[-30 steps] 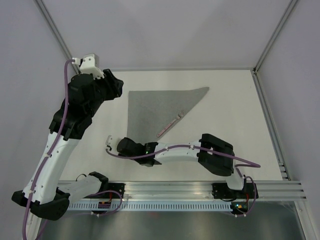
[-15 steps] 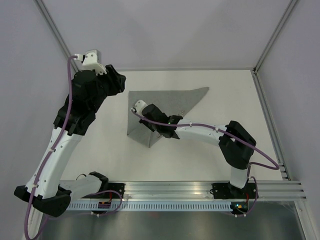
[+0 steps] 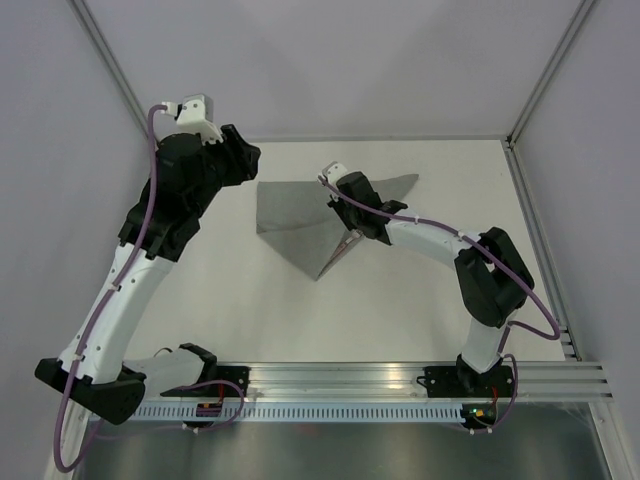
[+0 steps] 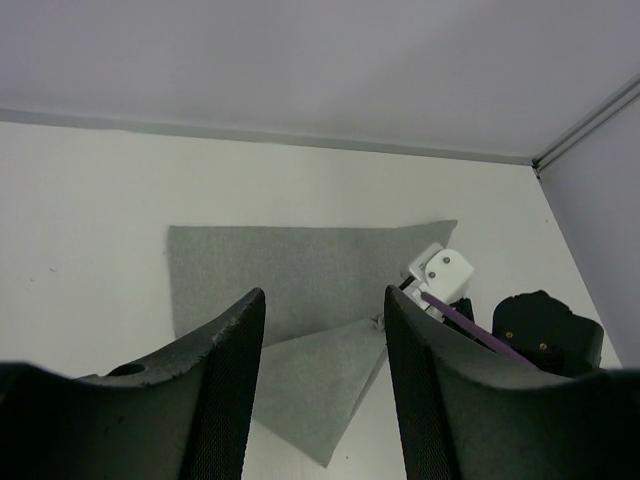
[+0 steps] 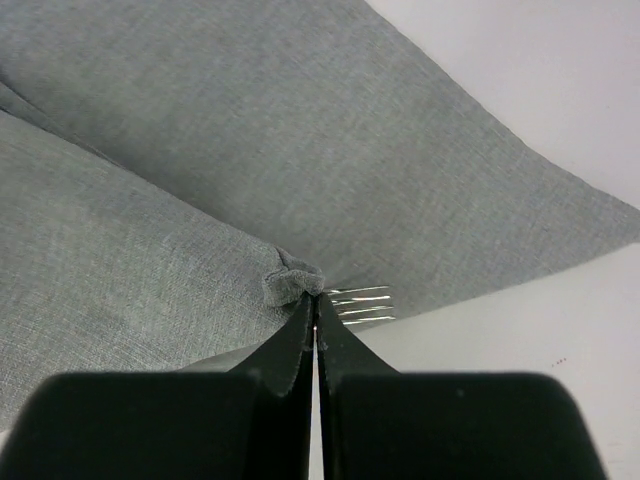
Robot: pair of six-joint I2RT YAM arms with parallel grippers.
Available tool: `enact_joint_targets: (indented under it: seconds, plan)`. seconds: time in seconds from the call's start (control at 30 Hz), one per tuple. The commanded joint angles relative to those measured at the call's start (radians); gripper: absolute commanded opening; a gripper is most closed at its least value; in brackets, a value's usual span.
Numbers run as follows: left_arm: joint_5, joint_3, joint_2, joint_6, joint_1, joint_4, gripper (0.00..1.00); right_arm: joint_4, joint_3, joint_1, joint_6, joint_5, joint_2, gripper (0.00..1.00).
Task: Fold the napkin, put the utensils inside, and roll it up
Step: Fold the napkin
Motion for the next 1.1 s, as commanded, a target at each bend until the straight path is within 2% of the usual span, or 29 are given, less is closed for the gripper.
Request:
enact_joint_targets:
  seconds: [0.0,0.27,1.07]
  plan:
    - [0.032,0.016,0.007,-0.003,0.0,0.048,0.57,0.008,-0.009,-0.044,-0.012,-0.021,-0.034,0.0]
    - [0.039,0.008,0.017,-0.003,0.0,0.05,0.57,0.016,-0.033,-0.102,-0.01,-0.04,-0.023,0.0]
    - [0.075,-0.043,0.045,-0.009,0.0,0.075,0.57,0.037,-0.064,-0.165,-0.022,-0.048,0.035,0.01]
